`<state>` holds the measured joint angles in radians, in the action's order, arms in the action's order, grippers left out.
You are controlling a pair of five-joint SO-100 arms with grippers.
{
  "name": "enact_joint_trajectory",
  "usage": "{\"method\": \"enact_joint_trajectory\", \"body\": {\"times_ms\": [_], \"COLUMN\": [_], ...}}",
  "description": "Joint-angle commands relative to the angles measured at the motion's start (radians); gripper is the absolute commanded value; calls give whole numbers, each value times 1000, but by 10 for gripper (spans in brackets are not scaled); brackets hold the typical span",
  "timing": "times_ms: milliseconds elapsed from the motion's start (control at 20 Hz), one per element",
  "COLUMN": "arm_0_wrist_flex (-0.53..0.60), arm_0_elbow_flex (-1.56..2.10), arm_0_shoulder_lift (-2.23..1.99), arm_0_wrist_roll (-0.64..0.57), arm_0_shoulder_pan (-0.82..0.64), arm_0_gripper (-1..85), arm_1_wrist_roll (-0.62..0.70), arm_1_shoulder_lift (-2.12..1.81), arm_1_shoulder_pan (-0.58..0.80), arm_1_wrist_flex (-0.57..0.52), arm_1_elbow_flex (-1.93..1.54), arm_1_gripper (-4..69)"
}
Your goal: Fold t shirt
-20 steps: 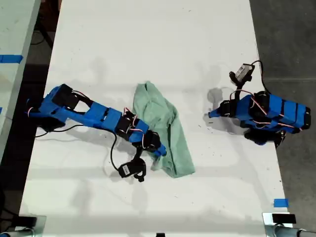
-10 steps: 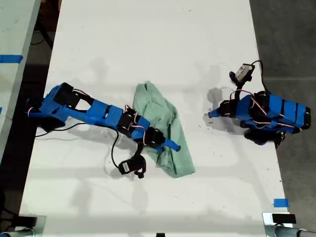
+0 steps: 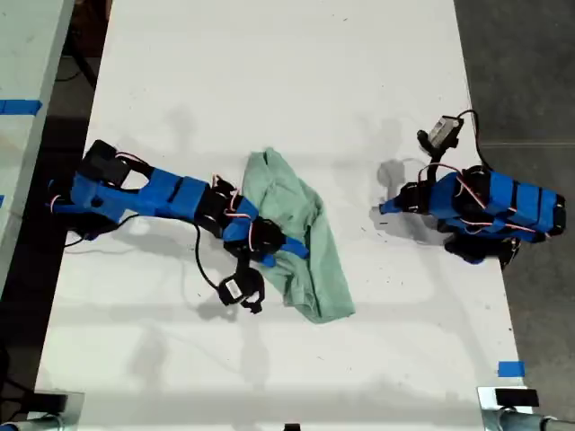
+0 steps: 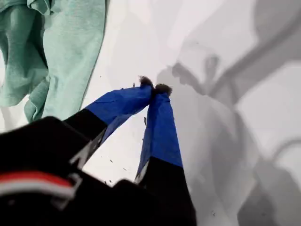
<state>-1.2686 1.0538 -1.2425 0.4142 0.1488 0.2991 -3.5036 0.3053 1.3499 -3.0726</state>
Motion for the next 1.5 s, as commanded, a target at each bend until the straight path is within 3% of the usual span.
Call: {"method": "enact_joint_trajectory", "body": {"times_ms": [0,200,350,450,550,800,1000,1100,1250,1450], "arm_0_wrist_flex": [-264,-284,-232,-176,-135,-25,256,249,296,222], "arm_0_elbow_flex": [80,684,951,1074,1235,1667,1968,2069,2141,2154], "arm_0_shoulder_lift": [-242,-828,-1037,-1062,-1198,-1924,-2114,-2347,-2344,-2344], "arm_0_wrist_roll": [132,344,354,295,255,98,-17,-138,-287,-321], "arm_0_shoulder_pan": [29,28,-2,-61,-133,-265,-233,-295,-383,-469], "arm_0_gripper": [286,283,266,213,24,-4,-3,-3,-3,-3], "arm_1_wrist_roll": [20,18,20,17,12,11,3,-6,-6,-6], "arm_1_shoulder_lift": [3,3,3,3,3,3,5,8,11,11], "arm_1_shoulder_pan": [6,3,11,6,-2,-2,-2,-6,-6,-3], "arm_1_wrist_flex": [5,5,5,5,5,5,5,5,5,5], "arm_1_elbow_flex": [-28,-28,-28,-28,-28,-28,-28,-28,-28,-28], "arm_1_gripper": [15,15,15,15,15,15,15,15,15,15]}}
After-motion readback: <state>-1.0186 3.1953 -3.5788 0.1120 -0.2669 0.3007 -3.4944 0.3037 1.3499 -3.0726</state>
